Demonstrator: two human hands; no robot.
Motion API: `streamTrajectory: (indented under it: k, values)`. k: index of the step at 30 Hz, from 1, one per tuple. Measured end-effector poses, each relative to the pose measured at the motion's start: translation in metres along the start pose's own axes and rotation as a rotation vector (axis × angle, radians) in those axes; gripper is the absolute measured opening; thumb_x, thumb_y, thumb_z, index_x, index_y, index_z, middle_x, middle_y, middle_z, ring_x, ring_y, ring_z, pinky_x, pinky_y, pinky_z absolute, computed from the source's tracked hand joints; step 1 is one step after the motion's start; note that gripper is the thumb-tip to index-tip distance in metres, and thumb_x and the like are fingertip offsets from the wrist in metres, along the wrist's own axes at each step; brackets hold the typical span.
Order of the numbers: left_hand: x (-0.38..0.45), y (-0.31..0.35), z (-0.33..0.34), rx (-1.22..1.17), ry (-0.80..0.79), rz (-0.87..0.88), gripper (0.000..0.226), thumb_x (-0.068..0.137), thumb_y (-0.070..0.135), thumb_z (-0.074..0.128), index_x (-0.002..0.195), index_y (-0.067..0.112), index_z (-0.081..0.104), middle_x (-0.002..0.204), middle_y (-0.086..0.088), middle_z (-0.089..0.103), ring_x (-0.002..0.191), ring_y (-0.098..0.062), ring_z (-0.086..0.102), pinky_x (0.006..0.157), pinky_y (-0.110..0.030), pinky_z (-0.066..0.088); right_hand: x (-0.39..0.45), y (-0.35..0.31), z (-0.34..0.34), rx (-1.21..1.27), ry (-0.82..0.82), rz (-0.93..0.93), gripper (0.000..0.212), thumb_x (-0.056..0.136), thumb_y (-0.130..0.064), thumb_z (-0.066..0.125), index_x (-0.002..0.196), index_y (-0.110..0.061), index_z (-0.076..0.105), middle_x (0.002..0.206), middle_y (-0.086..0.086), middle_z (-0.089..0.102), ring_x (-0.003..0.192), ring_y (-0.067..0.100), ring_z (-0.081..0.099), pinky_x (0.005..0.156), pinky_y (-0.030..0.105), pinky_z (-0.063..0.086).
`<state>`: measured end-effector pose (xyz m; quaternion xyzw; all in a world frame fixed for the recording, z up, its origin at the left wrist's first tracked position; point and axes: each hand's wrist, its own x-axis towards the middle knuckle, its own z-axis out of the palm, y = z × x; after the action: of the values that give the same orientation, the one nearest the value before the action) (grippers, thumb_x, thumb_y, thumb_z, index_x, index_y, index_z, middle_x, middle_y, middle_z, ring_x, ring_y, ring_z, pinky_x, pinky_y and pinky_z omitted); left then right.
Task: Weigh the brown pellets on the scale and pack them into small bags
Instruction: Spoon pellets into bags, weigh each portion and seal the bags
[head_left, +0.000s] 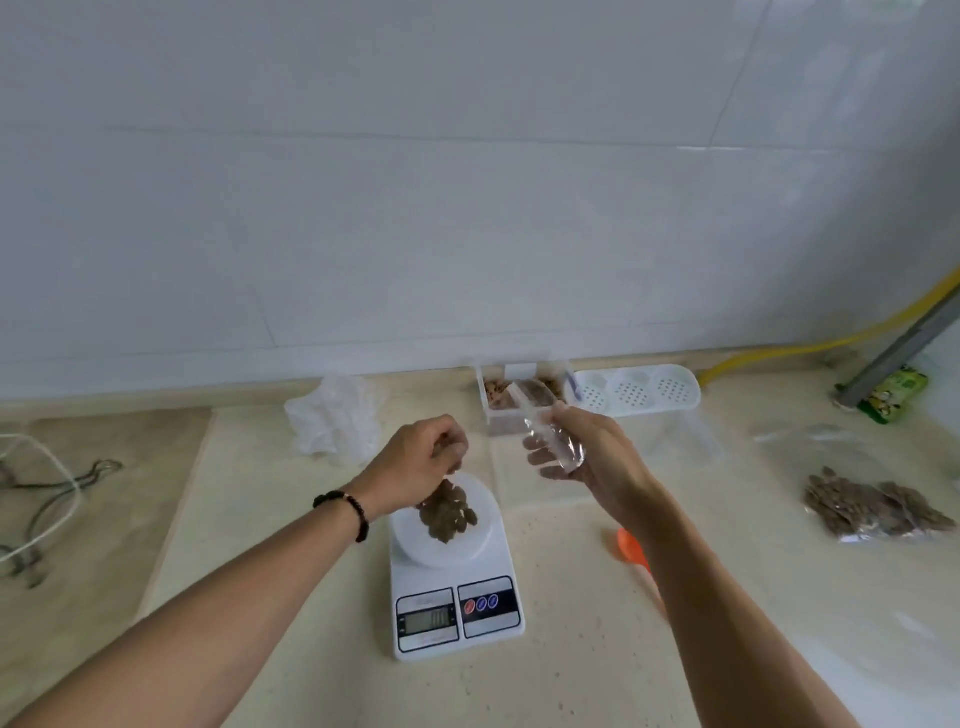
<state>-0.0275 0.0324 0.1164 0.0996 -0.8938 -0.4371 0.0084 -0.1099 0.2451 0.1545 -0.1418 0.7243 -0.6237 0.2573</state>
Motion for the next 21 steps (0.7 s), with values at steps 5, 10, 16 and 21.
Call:
streamTrajectory:
  k: [5, 10, 16, 21]
  values:
    - [0.019, -0.037, 0.002, 0.021, -0.092, -0.071, 0.012, 0.097, 0.02, 0.054, 0.088, 0.021, 0.062, 0.076, 0.003, 0.069, 0.07, -0.011, 0.067, 0.071, -0.026, 0.056, 0.03, 0.039, 0.021, -0.26, 0.138, 0.103, 0.016, 0.094, -0.011, 0.057, 0.088, -0.002, 0.068, 0.078, 0.014, 0.07, 0.065, 0.017, 0.063, 0.062, 0.027, 0.055]
    - [0.039, -0.075, 0.022, 0.117, -0.109, -0.067, 0.017, 0.098, 0.017, 0.05, 0.108, 0.017, 0.064, 0.09, 0.005, 0.069, 0.076, -0.006, 0.063, 0.071, -0.018, 0.049, 0.056, 0.089, 0.03, -0.283, 0.201, 0.263, 0.016, 0.096, -0.011, 0.055, 0.088, -0.004, 0.067, 0.079, 0.016, 0.069, 0.062, 0.016, 0.061, 0.061, 0.028, 0.054]
    - [0.037, -0.095, 0.029, 0.309, 0.019, 0.037, 0.033, 0.094, 0.017, 0.052, 0.127, 0.014, 0.059, 0.118, 0.0, 0.058, 0.112, -0.017, 0.053, 0.092, -0.028, 0.046, 0.073, 0.114, 0.027, -0.472, 0.35, 0.271, 0.028, 0.092, -0.026, 0.061, 0.115, -0.009, 0.059, 0.095, 0.005, 0.067, 0.089, 0.021, 0.063, 0.083, 0.039, 0.053]
    - [-0.005, -0.104, 0.029, 0.45, 0.158, 0.043, 0.038, 0.097, 0.028, 0.048, 0.129, 0.01, 0.056, 0.126, -0.009, 0.054, 0.115, -0.025, 0.051, 0.095, -0.036, 0.045, 0.054, 0.113, 0.039, -0.838, 0.348, 0.008, 0.04, 0.096, -0.025, 0.054, 0.132, -0.009, 0.048, 0.131, 0.012, 0.054, 0.119, 0.028, 0.048, 0.096, 0.038, 0.04]
